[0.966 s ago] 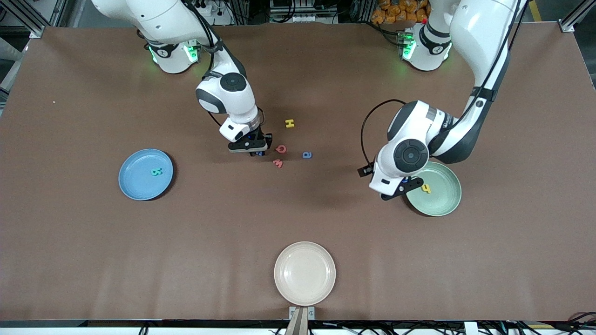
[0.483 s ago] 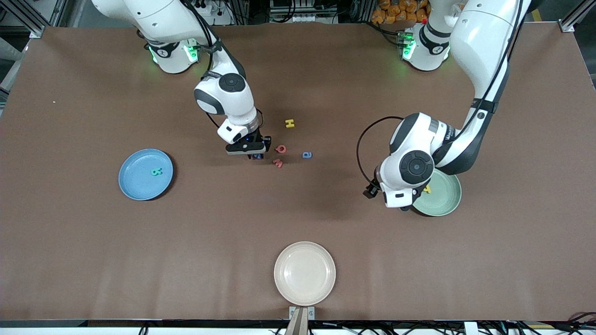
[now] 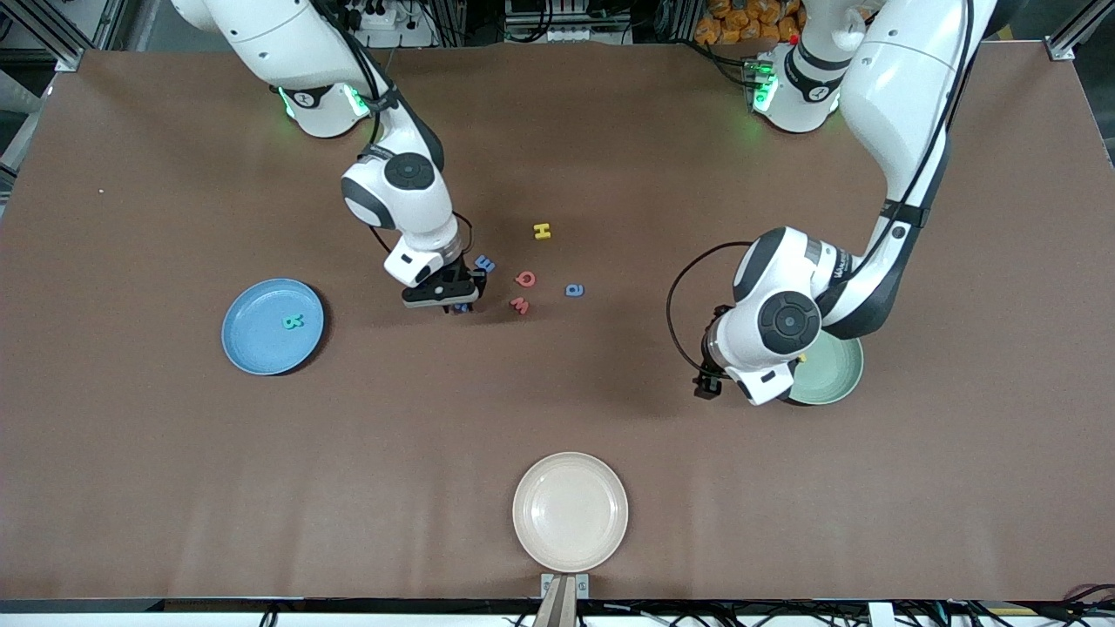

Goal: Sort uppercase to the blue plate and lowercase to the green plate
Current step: 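Release the W onto the blue plate while the left gripper reaches the a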

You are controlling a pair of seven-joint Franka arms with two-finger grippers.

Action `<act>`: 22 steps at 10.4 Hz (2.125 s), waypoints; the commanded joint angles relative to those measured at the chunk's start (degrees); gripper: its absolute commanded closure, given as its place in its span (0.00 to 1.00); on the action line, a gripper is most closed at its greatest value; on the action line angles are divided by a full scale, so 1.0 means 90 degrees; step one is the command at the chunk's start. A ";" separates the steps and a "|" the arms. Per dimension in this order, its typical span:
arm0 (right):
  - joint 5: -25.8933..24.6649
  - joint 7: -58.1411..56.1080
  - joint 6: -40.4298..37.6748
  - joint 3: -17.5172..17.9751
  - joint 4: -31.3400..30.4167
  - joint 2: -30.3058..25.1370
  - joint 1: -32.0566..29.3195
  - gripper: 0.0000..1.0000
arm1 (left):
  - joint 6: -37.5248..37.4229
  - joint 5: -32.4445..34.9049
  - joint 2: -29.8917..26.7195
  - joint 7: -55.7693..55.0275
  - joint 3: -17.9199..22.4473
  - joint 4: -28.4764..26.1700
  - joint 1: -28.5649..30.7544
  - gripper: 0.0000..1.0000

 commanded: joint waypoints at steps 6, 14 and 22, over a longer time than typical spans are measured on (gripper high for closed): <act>-0.0125 -0.2566 -0.0327 0.1238 -0.0492 -0.0587 -0.2256 0.56 | 0.0603 0.0270 0.0492 -0.3210 0.0210 0.0289 -0.0786 0.00; -0.0066 -0.5933 -0.1597 0.1669 -0.0542 -0.1164 -0.3799 0.54 | 0.0603 0.1267 0.0804 -0.3740 0.0210 0.0337 -0.2408 0.00; 0.2288 -1.0671 -0.2574 0.1095 -0.0415 -0.1330 -0.4983 0.54 | 0.1061 0.1199 0.0902 -0.3789 0.0191 0.0318 -0.2859 0.00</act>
